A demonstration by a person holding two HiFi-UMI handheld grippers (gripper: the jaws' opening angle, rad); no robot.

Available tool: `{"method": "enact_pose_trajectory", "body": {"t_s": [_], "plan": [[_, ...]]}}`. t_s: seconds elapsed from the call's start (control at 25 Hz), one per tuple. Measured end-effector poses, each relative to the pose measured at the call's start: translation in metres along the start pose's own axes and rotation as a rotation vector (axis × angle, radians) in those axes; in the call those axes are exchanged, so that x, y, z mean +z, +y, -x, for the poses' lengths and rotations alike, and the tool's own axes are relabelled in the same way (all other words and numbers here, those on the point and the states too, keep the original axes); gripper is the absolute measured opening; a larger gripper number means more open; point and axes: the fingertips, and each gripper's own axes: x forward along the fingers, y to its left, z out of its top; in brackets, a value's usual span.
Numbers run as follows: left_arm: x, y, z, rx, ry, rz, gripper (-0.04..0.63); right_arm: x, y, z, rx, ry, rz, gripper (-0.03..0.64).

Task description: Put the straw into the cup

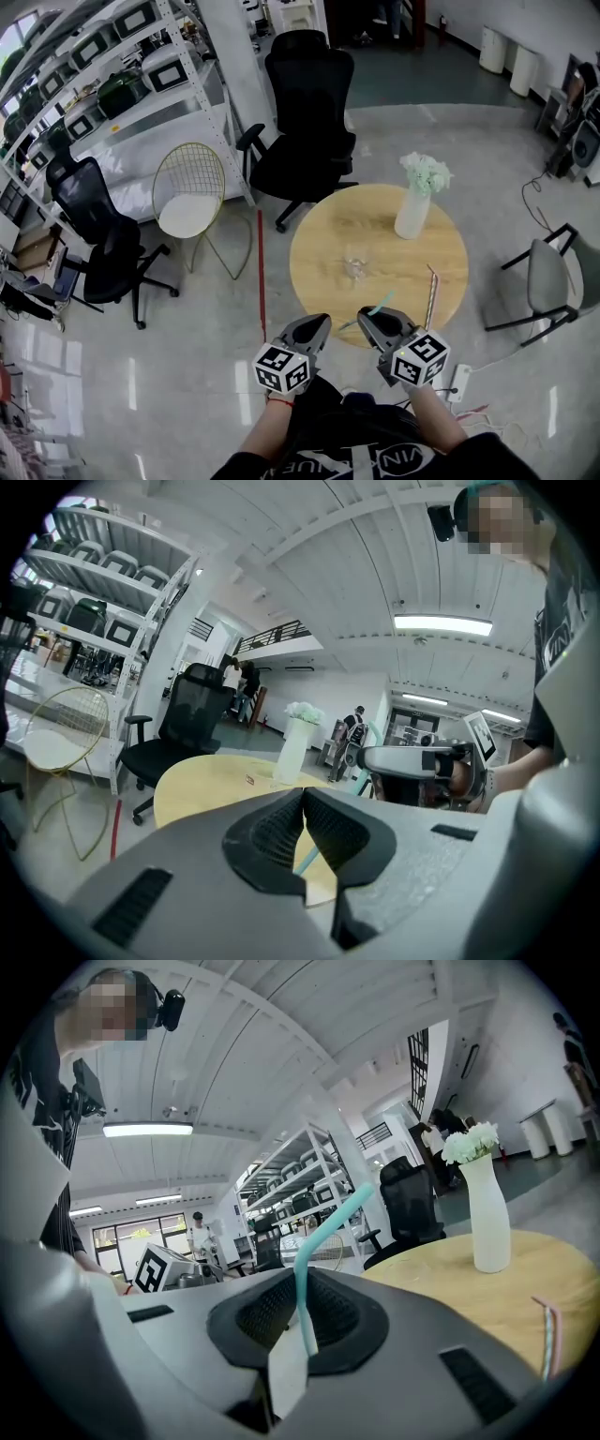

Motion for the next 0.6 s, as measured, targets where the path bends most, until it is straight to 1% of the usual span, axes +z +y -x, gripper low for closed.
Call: {"method": "enact_pose_trajectory", "body": {"t_s": [0.16, 0.32, 0.44, 0.6], "plan": [[0.006, 0.005, -0.004, -0.021, -0.009, -0.005, 0.012, 0.001, -0.003, -0.004, -0.015, -0.009, -0.008, 0.029], [0.006, 0.021, -0.011, -0.059, -0.002, 0.008, 0.012, 0.001, -0.007, -0.023, -0.039, 0.002, -0.004, 0.029], [0.006, 0.042, -0.019, -0.103, 0.020, 0.020, 0.012, 0.002, -0.014, -0.042, -0.093, 0.004, -0.010, 0.029], [0.019, 0.073, -0.030, -0.176, 0.045, 0.015, 0.012, 0.008, -0.022, -0.067, -0.168, -0.016, -0.027, 0.029]]}}
